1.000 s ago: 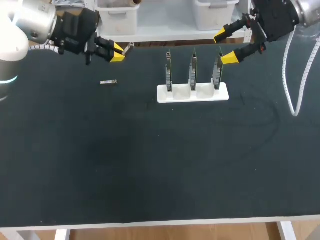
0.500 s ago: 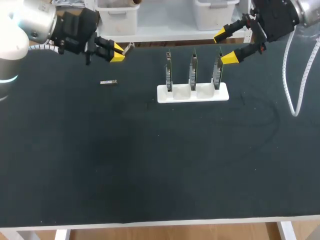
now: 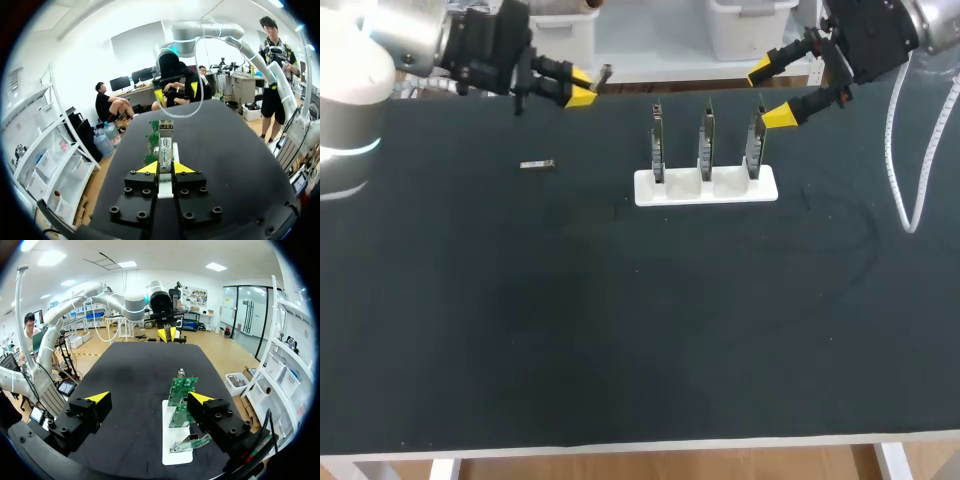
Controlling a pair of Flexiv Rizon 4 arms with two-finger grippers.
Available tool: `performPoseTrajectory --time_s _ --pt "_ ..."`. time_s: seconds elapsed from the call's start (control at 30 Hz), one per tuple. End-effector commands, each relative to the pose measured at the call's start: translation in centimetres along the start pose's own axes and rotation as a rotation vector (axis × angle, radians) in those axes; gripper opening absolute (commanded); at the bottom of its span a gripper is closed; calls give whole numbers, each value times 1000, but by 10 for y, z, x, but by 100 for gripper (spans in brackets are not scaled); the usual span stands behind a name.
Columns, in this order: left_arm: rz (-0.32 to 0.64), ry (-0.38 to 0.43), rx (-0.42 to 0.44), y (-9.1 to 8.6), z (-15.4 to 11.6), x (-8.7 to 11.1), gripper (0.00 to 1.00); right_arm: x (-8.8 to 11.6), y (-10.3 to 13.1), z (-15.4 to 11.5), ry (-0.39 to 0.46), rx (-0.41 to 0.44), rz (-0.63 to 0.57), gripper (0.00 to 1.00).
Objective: Pick up the optical module with the left hand, and insert it into the network port with the right hand.
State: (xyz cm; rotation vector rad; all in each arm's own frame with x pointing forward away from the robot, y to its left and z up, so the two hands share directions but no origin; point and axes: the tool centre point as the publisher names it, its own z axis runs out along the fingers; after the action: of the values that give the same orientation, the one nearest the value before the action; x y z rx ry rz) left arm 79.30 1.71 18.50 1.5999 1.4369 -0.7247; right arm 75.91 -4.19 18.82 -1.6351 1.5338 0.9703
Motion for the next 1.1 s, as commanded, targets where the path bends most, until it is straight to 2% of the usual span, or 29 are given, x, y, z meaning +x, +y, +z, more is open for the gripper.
performPoseTrajectory --time_s 0.03,0.23,0.37,0.6,0.73,1.1 --pt "-1 -50 -1 -4 16 -10 0 0 1 0 1 3 0 100" --pt "-43 -183 4 -11 31 -17 0 0 1 0 1 3 0 100" --pt "-74 -198 -8 -16 36 -13 0 0 1 0 1 3 0 100" --pt "-112 -178 -12 -23 48 -9 0 0 1 0 1 3 0 100" --pt "-24 -80 16 -23 50 -11 0 0 1 0 1 3 0 100" --pt "-24 -80 16 -23 50 -11 0 0 1 0 1 3 0 100"
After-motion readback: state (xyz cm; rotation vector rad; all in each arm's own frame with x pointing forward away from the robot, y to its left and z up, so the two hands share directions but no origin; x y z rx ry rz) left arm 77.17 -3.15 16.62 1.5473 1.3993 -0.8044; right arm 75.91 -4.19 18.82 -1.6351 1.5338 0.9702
